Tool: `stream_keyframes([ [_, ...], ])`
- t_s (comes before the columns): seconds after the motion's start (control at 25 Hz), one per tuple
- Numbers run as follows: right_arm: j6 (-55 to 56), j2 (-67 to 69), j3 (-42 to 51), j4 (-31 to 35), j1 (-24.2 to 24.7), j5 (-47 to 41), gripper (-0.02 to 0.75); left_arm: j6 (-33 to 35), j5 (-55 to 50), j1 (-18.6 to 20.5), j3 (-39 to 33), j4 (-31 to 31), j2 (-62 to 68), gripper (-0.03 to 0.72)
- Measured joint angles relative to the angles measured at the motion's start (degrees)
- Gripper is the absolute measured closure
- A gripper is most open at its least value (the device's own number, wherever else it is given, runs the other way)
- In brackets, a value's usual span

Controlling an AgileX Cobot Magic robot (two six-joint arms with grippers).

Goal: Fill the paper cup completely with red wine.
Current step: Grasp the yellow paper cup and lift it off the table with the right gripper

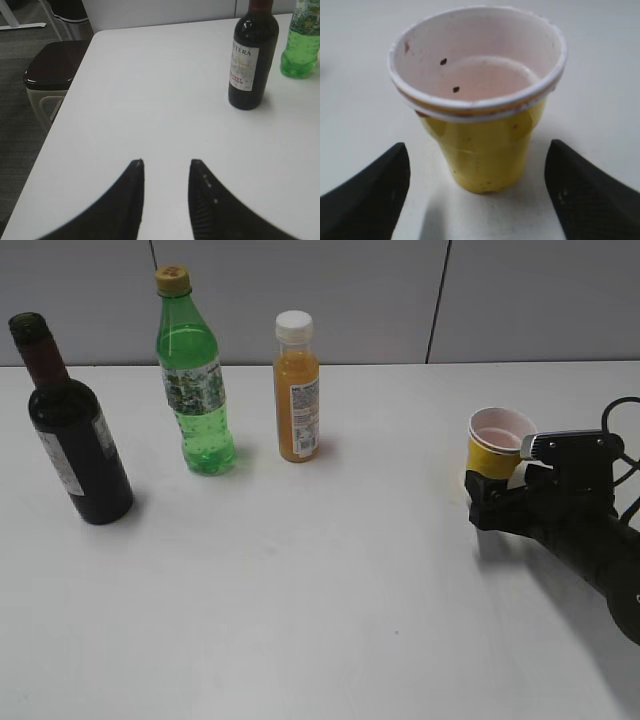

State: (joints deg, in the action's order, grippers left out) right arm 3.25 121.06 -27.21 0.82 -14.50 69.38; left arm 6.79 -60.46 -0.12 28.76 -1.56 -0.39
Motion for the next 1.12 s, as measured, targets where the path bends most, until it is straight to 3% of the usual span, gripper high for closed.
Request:
stream_keyframes([
  [1.12, 0.11, 11.18, -12.52, 0.22, 0.0, 1.17, 0.136, 0.0, 0.0, 0.0, 0.0, 0.0, 0.0, 0.458],
])
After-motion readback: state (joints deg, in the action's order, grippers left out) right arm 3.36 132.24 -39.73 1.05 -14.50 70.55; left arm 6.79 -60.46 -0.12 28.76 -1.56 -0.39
